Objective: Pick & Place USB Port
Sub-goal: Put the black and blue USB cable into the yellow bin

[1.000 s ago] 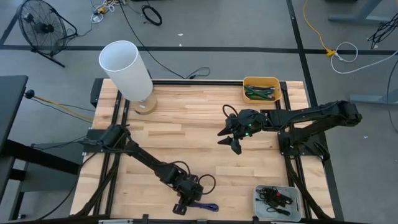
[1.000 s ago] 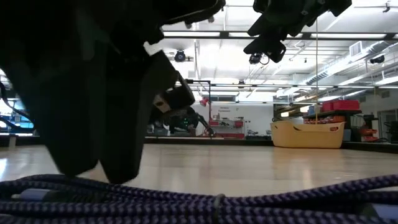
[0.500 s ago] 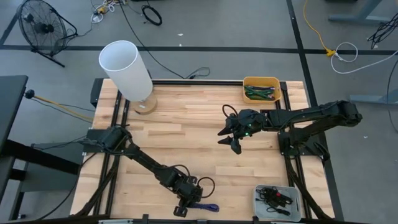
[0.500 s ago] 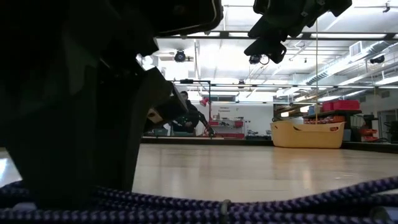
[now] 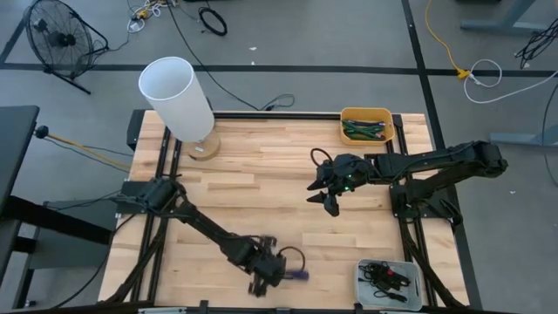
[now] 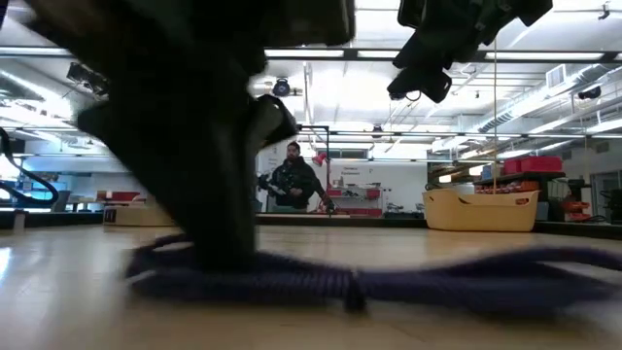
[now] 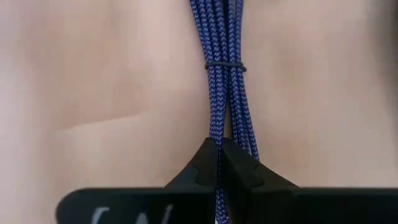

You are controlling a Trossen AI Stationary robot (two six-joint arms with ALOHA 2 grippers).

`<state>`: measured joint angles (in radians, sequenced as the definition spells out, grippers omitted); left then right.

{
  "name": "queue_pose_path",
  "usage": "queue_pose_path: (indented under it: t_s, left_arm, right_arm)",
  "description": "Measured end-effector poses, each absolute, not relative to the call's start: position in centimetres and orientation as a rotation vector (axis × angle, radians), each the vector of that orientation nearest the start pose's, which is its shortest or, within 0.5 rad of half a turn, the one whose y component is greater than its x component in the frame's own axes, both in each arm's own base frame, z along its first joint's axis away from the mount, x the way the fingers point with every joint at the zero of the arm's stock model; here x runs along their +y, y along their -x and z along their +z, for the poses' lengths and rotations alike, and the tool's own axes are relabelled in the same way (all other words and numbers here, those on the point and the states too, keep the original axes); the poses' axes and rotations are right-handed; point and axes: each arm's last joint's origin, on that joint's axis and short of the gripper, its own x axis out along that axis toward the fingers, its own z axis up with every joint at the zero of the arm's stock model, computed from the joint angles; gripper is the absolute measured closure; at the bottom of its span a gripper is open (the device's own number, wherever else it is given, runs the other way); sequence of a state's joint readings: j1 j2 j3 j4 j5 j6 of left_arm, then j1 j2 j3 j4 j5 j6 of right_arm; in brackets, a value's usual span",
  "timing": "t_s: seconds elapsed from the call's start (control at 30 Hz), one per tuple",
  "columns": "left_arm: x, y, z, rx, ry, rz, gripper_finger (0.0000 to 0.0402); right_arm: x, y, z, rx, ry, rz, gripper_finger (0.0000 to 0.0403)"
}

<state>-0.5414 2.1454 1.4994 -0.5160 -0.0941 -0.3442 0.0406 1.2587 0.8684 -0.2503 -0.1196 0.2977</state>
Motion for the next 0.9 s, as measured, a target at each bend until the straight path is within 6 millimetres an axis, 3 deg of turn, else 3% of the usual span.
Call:
queue_pose_path:
  t_s: [0.2, 0.47, 0.73, 0.9]
  left_arm:
    - [-18.7, -36.8, 16.0, 1.181, -0.233, 0.07, 0.0395]
    - [-14.4, -35.4, 23.7, 1.004, -0.249, 0.279, 0.0395]
    - [-10.6, -29.4, 30.9, 0.766, -0.172, 0.406, 0.0395]
    - [-9.3, -25.6, 32.7, 0.482, -0.05, 0.372, 0.0395]
  right_arm:
    - [1.4, -26.3, 25.3, 0.691, -0.314, 0.052, 0.0207]
    - [1.4, -25.8, 23.7, 0.734, -0.318, 0.034, 0.0207]
    - [1.4, -25.7, 23.1, 0.717, -0.317, 0.038, 0.0207]
    - [1.4, -26.3, 23.8, 0.621, -0.297, 0.061, 0.0207]
